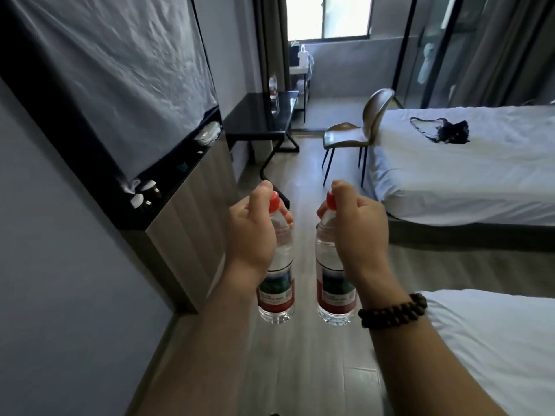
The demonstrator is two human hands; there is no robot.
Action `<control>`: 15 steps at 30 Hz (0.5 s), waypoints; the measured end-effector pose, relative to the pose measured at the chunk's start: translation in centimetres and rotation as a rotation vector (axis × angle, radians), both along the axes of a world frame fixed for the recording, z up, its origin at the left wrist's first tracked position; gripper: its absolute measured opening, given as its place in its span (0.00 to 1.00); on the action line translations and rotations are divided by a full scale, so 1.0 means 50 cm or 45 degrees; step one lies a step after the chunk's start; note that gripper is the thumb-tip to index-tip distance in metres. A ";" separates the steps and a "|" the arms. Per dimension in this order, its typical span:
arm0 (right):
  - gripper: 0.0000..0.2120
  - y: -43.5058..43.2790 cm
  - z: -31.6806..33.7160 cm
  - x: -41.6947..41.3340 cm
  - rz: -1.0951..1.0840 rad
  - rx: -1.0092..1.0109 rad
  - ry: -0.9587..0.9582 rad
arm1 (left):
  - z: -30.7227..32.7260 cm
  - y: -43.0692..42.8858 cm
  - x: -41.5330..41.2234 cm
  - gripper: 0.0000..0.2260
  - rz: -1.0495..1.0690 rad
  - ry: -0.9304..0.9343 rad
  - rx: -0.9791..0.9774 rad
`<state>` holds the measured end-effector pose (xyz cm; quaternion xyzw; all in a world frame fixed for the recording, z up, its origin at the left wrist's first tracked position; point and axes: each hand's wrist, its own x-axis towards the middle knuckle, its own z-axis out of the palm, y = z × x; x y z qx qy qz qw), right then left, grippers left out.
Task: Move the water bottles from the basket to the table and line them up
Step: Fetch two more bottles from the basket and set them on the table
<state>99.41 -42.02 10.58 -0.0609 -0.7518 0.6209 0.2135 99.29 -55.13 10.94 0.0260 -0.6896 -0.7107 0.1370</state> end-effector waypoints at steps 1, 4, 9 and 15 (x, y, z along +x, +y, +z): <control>0.24 0.014 -0.005 -0.023 -0.015 0.002 -0.009 | -0.007 0.012 -0.031 0.23 -0.014 -0.002 0.013; 0.24 0.054 -0.017 -0.104 -0.062 0.017 -0.039 | -0.029 0.044 -0.136 0.23 -0.049 -0.008 0.058; 0.29 0.105 -0.011 -0.294 -0.159 0.040 -0.042 | -0.043 0.098 -0.345 0.21 -0.139 -0.001 0.092; 0.27 0.158 0.012 -0.548 -0.267 0.079 -0.019 | -0.013 0.151 -0.622 0.20 -0.206 0.022 0.073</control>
